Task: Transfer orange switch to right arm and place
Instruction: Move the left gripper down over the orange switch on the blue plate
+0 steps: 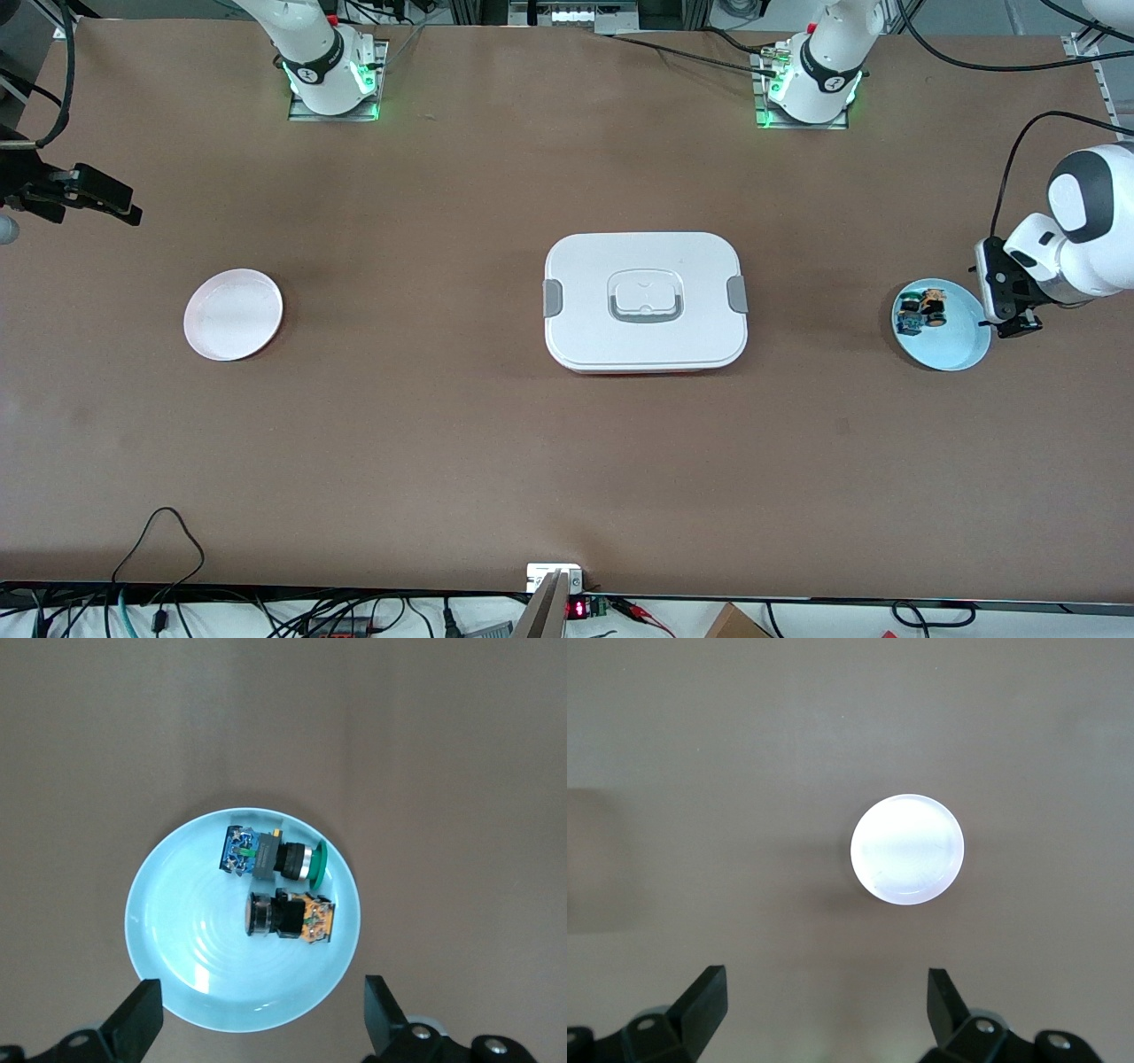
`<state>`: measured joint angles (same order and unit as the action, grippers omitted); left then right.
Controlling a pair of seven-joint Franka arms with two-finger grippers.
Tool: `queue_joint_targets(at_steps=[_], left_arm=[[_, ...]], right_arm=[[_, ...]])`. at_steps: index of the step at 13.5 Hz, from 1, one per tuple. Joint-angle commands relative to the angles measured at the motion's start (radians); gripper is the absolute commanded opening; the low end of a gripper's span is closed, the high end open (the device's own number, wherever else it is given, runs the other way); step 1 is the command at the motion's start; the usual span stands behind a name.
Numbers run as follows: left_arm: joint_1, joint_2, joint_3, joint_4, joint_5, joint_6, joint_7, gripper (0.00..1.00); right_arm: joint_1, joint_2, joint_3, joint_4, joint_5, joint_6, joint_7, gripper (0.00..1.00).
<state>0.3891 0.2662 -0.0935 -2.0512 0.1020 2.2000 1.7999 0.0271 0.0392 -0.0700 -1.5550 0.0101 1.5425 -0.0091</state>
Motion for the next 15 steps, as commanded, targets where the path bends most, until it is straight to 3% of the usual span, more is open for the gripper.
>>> queue_joint_targets(at_steps=[1, 5, 15], left_arm=[[0.013, 0.024, -0.017, -0.026, 0.018, 0.087, 0.105, 1.0], [0.056, 0.037, -0.017, -0.118, 0.018, 0.228, 0.131, 1.0], [0.077, 0.122, -0.017, -0.121, 0.018, 0.334, 0.151, 1.0]], right_arm=[[-0.012, -0.006, 0.01, -0.002, -0.013, -0.001, -0.006, 1.0], [-0.012, -0.004, 0.01, -0.014, -0.013, 0.041, -0.003, 1.0], [-0.013, -0.001, 0.01, -0.023, -0.013, 0.038, -0.008, 1.0]])
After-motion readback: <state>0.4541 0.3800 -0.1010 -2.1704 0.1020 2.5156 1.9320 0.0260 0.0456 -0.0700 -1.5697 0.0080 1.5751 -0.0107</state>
